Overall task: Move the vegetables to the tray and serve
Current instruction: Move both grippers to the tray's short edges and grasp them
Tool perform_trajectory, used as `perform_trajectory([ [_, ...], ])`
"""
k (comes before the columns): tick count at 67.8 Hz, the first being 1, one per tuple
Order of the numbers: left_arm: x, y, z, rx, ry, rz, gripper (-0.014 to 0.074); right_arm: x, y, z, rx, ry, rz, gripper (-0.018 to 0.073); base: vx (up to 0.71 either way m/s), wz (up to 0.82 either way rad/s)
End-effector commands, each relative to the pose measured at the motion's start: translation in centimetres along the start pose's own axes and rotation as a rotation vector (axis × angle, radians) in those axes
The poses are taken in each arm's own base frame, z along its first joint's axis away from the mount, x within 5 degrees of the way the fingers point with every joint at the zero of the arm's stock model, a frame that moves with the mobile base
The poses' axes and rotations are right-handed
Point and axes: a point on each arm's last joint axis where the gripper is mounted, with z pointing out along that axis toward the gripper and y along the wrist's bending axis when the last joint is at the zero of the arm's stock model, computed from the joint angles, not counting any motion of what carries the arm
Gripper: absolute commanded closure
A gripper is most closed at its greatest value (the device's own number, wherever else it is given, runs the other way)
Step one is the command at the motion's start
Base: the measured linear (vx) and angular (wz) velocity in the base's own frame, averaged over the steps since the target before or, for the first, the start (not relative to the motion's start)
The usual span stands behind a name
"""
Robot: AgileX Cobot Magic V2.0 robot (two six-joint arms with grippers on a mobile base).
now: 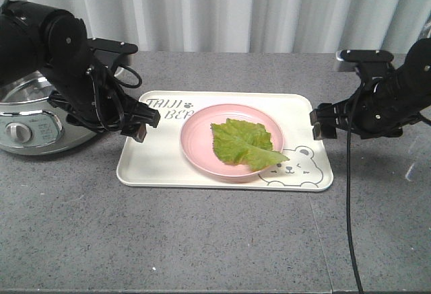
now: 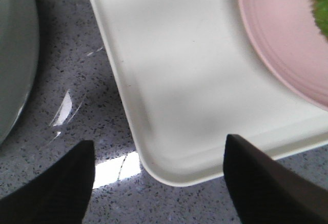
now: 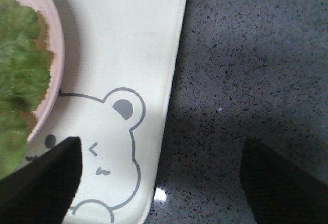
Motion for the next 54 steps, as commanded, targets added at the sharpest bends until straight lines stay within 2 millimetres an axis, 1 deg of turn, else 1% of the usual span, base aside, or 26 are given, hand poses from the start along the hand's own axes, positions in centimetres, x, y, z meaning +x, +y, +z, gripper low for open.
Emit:
perform_trajectory([
  [1,-0.6,0.0,-2.2,-0.009,-0.117,-0.024,0.0101,-1.1,0.6,-1.3,-0.008,-0.088,-0.017,-0.0036,0.00,0.00],
  [7,-0.7,0.0,-1.7,-0.013,-0.115,-0.032,0.0101,-1.1,1.1,-0.5,-0.010,-0.071,-0.032,-0.0034,0.00,0.00],
  [17,-1.0,-0.1,-0.2,-0.012,-0.095,-0.044,0.0101,-1.0,1.0,0.6,-0.009,-0.044,-0.026,-0.0035,0.00,0.00],
  [24,-1.1,-0.1,0.9,-0.014,-0.077,-0.056,0.0101,-0.9,0.9,1.0,-0.006,-0.036,-0.027,-0.0035,0.00,0.00],
  [36,-1.3,-0.2,2.8,-0.019,-0.047,-0.061,0.0101,-1.0,0.9,1.4,-0.005,-0.041,-0.025,-0.0035,0.00,0.00],
  [54,-1.6,0.2,4.3,-0.023,-0.038,-0.081,0.0101,-1.2,0.9,1.3,-0.004,-0.064,-0.025,-0.0035,0.00,0.00],
])
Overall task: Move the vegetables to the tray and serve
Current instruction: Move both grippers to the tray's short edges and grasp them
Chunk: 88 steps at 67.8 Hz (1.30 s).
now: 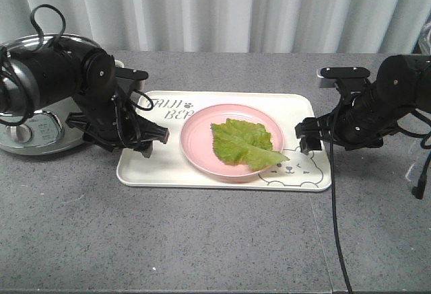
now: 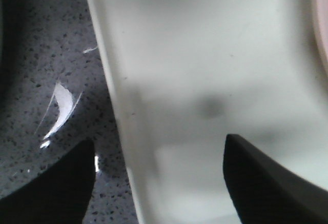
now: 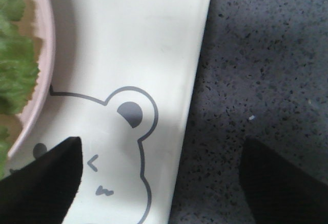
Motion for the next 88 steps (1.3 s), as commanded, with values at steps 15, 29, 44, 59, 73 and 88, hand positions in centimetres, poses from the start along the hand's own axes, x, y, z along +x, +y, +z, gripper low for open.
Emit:
perform_trajectory([
  [15,-1.0,0.6,-1.5,0.006,-0.097,-0.045,0.0101,-1.4,0.0,-1.9,0.009,-0.118,-0.007,-0.0035,0.00,0.00],
  [29,-1.2,0.5,-0.6,0.006,-0.096,-0.050,0.0101,-1.0,-0.2,0.4,0.015,-0.049,-0.003,-0.0035,0.00,0.00],
  [44,-1.2,0.5,0.9,0.002,-0.067,-0.068,0.0101,-0.7,-0.3,2.0,0.017,-0.002,0.002,-0.0031,0.00,0.00],
  [59,-1.1,0.4,2.0,0.000,-0.040,-0.070,0.0101,-0.6,-0.4,2.1,0.017,0.004,0.012,0.0029,0.00,0.00],
  [73,-1.1,0.3,2.0,0.012,-0.038,-0.079,0.0131,-0.6,-0.4,2.1,0.017,0.004,0.025,0.0144,0.00,0.00],
  [88,-1.1,0.3,2.0,0.010,-0.034,-0.076,0.0280,-0.6,-0.3,2.1,0.016,0.006,0.036,0.0358,0.00,0.00],
])
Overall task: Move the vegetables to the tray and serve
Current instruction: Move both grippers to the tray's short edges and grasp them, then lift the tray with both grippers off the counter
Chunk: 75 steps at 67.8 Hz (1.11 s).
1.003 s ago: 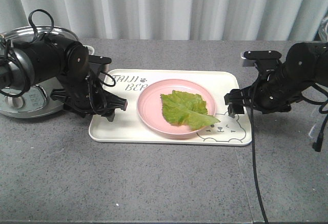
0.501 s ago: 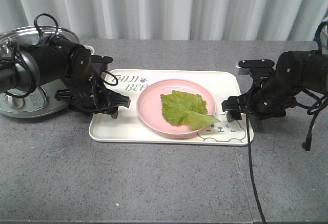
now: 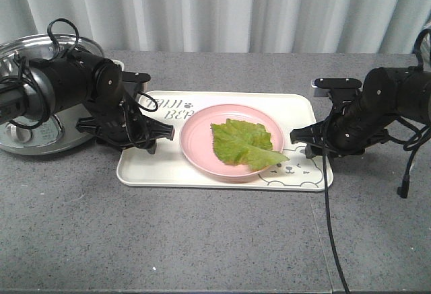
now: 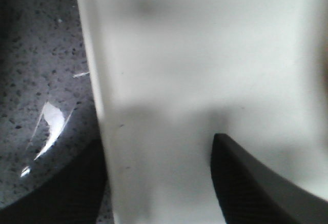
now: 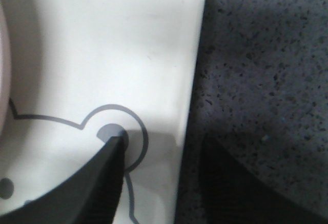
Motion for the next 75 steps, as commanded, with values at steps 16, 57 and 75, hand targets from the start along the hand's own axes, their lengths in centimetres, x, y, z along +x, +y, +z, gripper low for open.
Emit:
perform_trajectory([
  [16,-0.1,0.0,-0.8,-0.001,-0.008,0.003,0.0554,-0.5,0.0,-1.4,0.001,-0.034,-0.004,0.0574,0.00,0.00],
  [57,-0.1,-0.4,-3.3,0.048,-0.041,0.009,0.0605,-0.6,0.2,-3.5,-0.002,-0.063,-0.007,0.0564,0.00,0.00],
  [75,0.5,-0.5,-6.6,0.088,-0.049,-0.009,0.0605,0.0,0.3,-6.9,-0.003,-0.064,-0.018,0.0564,0.00,0.00],
])
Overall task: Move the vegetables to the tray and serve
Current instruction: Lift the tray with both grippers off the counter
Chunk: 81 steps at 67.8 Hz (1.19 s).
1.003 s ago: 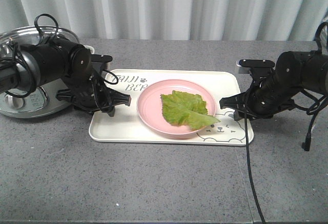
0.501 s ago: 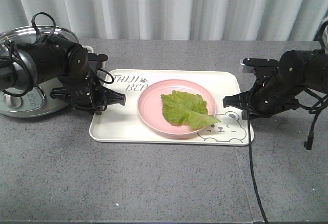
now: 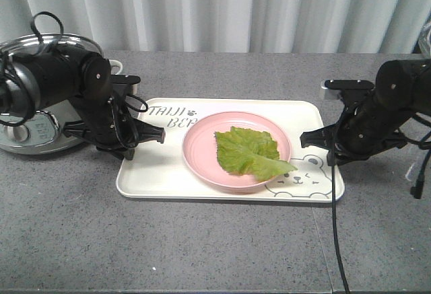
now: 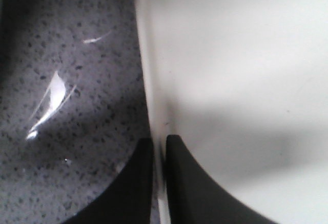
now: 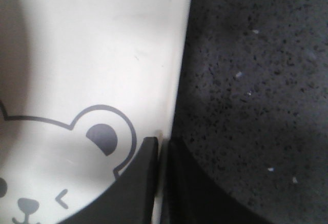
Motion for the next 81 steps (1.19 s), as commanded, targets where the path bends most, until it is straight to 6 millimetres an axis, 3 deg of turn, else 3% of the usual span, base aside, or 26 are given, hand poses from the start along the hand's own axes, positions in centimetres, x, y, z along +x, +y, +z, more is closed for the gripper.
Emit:
perform_trajectory([
  [1,-0.1,-1.1,-4.8,0.082,-0.116,0.018,0.0605,-0.8,0.4,-4.4,-0.019,-0.138,-0.025,0.0564,0.00,0.00],
  [17,0.9,-1.1,-8.3,0.119,-0.135,0.032,0.0604,0.3,0.5,-7.6,-0.024,-0.138,-0.028,0.0564,0.00,0.00],
  [35,2.9,-0.6,-14.5,0.145,-0.241,0.049,0.0604,1.8,0.6,-11.9,-0.030,-0.203,-0.031,0.0564,0.00,0.00],
  [48,4.3,-0.1,-17.7,0.161,-0.303,0.052,0.0604,3.0,0.7,-15.5,-0.040,-0.293,-0.026,0.0564,0.00,0.00],
  [59,4.8,0.0,-18.5,0.163,-0.310,0.054,0.0604,3.8,0.7,-16.9,-0.044,-0.321,-0.024,0.0564,0.00,0.00],
  [81,4.9,0.0,-18.4,0.158,-0.289,0.054,0.0604,3.9,0.7,-17.0,-0.041,-0.309,-0.036,0.0564,0.00,0.00],
])
